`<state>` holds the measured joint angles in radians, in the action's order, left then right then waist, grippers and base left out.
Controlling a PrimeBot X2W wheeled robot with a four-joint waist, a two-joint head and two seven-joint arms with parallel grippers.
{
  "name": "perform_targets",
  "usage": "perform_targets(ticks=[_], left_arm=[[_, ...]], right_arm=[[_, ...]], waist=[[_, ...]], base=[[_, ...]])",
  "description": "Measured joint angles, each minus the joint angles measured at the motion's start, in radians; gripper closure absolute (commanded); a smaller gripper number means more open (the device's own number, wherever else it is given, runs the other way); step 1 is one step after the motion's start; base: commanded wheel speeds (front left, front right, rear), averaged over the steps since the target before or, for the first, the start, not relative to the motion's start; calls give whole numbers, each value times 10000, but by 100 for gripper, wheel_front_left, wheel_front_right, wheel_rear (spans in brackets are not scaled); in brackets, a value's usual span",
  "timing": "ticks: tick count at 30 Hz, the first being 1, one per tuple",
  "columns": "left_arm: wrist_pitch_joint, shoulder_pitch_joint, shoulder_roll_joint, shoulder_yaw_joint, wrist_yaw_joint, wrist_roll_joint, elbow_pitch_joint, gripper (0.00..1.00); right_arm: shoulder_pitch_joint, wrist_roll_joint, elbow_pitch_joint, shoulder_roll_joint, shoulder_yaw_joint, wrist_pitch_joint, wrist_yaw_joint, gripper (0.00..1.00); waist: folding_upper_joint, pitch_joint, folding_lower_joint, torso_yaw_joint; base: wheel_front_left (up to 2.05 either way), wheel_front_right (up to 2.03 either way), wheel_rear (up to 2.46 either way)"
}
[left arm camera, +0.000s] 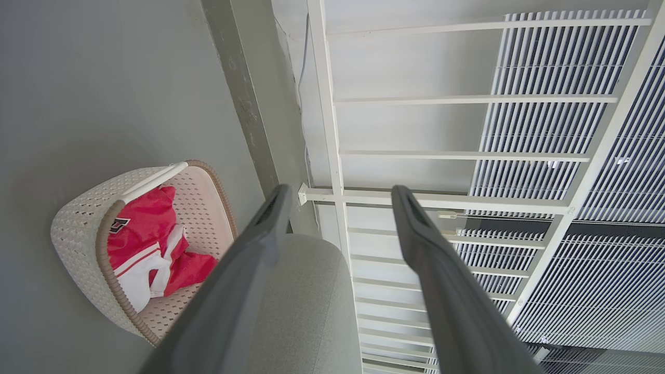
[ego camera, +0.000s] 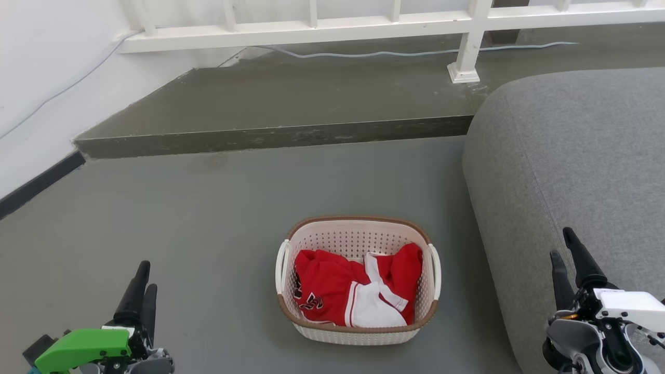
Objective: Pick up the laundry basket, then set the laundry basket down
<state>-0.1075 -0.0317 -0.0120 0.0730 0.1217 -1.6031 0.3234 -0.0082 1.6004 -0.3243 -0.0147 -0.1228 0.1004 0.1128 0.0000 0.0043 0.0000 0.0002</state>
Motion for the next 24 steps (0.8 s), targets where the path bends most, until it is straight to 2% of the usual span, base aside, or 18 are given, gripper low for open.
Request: perform_targets(ticks=[12, 24], left_arm=[[395, -3, -23, -253, 0, 387, -259, 0], [828, -56, -412, -851, 0, 1829, -545, 0]], right_arm=[[-25, -514, 362, -40, 355, -311, 0, 0], [-53, -1927, 604, -541, 957, -813, 0, 0]], waist=[[0, 78, 0, -4], [0, 154, 0, -17]], base=[[0, 0, 0], [0, 0, 0]])
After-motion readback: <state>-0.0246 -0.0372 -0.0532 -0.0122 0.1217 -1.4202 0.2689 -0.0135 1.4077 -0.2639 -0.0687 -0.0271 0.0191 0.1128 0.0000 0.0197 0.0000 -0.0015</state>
